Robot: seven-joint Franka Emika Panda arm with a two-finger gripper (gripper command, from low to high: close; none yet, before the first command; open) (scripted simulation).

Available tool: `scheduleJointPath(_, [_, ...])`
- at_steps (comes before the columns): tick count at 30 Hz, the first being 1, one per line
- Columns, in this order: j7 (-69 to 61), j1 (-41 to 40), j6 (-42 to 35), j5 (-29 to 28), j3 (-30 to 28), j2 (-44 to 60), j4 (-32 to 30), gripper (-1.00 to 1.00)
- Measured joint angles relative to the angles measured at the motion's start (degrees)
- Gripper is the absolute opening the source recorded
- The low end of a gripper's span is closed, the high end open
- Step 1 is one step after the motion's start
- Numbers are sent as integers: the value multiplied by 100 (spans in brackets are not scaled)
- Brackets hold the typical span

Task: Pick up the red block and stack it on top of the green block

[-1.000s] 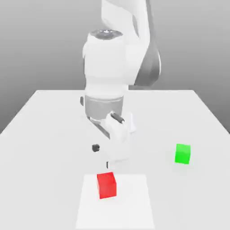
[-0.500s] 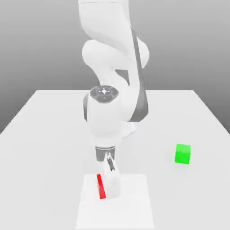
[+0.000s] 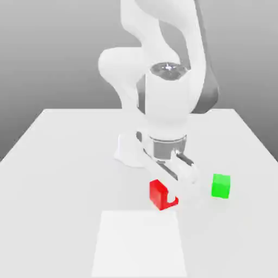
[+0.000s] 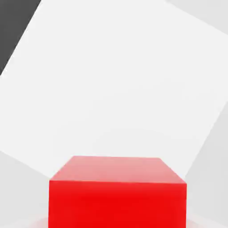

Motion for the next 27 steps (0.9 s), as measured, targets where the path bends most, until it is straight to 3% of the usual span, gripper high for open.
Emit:
scheduleJointPath(10, [-1360,2413,-327,809,913,-883,-567,-100])
scheduleJointPath(21, [-147,1308,668,-1049,1635,313,-554,-100])
scheduleJointPath(26, [12,1233,1310,-1277,1684,861,-574,-100])
scheduleJointPath(27, [-30,1247,1397,-1217,1702,922,-580,100])
